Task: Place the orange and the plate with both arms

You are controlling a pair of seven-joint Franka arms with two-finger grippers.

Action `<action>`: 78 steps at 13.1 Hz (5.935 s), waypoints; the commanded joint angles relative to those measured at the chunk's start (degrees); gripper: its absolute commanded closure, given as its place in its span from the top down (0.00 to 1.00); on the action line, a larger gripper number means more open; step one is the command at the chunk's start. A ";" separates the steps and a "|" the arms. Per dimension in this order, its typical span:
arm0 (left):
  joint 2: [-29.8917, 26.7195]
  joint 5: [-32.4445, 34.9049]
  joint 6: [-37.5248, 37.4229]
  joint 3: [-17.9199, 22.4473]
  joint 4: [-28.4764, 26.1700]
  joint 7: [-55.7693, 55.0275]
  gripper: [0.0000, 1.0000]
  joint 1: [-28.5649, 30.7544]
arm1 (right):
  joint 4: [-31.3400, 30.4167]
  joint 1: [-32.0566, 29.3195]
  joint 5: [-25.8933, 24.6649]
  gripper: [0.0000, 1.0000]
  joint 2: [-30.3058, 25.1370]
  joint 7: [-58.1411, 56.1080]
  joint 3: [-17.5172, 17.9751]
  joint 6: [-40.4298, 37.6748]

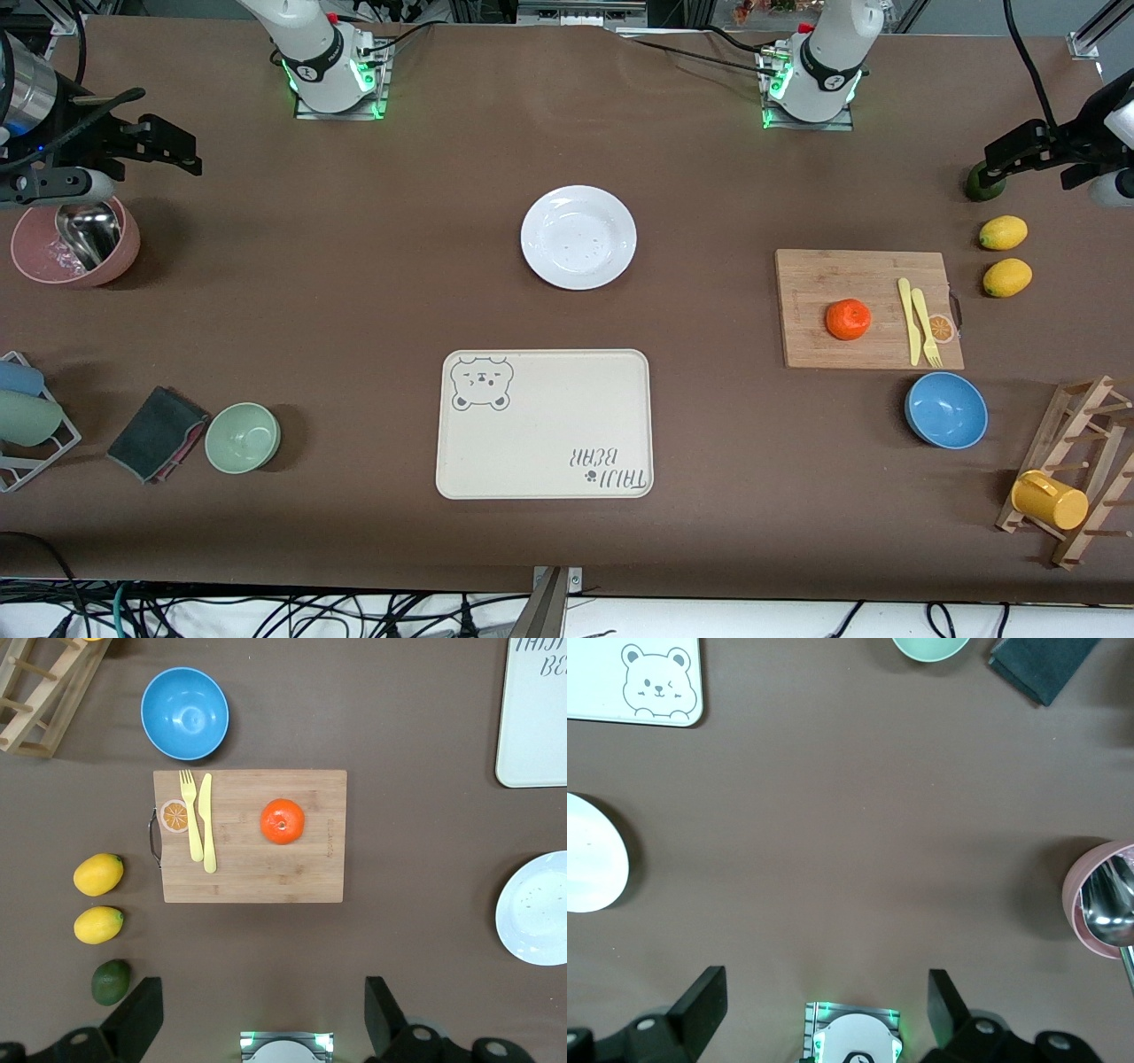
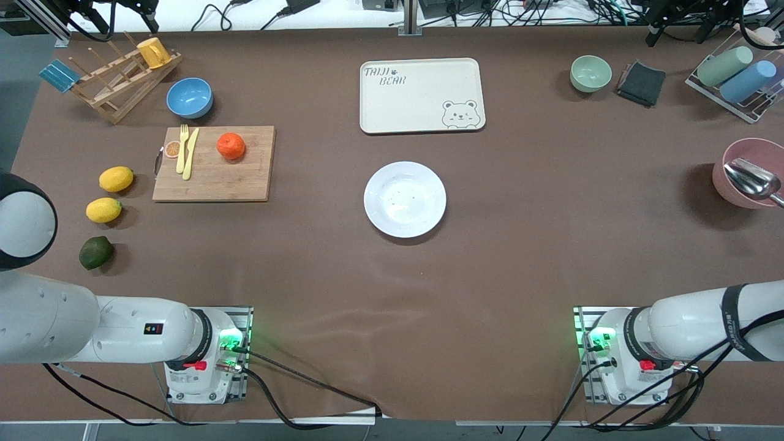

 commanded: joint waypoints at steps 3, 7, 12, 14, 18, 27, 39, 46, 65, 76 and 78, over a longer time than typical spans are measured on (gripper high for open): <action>-0.09 -0.58 -0.05 -0.50 0.53 0.65 1.00 -0.34 | 1.56 -0.18 0.90 1.00 0.68 -0.25 -0.11 0.23; 0.00 -0.49 0.12 -0.32 0.53 0.65 1.00 -0.34 | 1.56 -0.18 0.99 1.00 0.68 -0.25 -0.11 0.14; 0.18 -0.49 0.12 -0.24 0.44 0.65 1.00 0.01 | 1.56 -0.18 0.99 1.00 0.68 -0.16 -0.11 -0.21; 0.18 -0.40 0.12 -0.24 0.35 0.65 1.00 0.10 | 1.47 -0.18 0.99 1.00 0.68 -0.25 -0.11 -0.30; 0.00 -0.49 0.12 -0.24 0.27 0.65 1.00 0.10 | 1.56 -0.18 0.99 1.00 0.68 -0.25 -0.11 -0.21; 0.00 -0.49 -0.05 -0.32 0.27 0.65 1.00 -0.07 | 1.56 -0.09 0.99 1.00 0.59 -0.07 -0.02 -0.30; 0.09 -0.49 -0.41 -0.15 0.27 0.65 1.00 0.19 | 1.47 0.00 0.99 1.00 0.68 0.45 0.06 0.05; 0.09 -0.49 -0.41 -0.24 0.27 0.65 1.00 0.28 | 1.65 -0.09 1.08 1.00 1.47 0.63 0.06 2.42; 0.00 -0.49 3.72 0.38 -3.07 1.18 1.00 0.72 | 1.65 0.00 0.99 1.00 2.70 0.72 0.06 5.32; 4.39 -1.37 22.85 0.12 -21.07 -0.58 1.00 2.21 | 1.29 -0.35 1.08 1.00 2.70 0.81 -0.29 4.71; 4.48 -1.46 33.38 0.03 -28.43 -0.66 1.00 2.04 | 1.21 -0.35 1.08 1.00 2.70 0.81 -0.29 4.62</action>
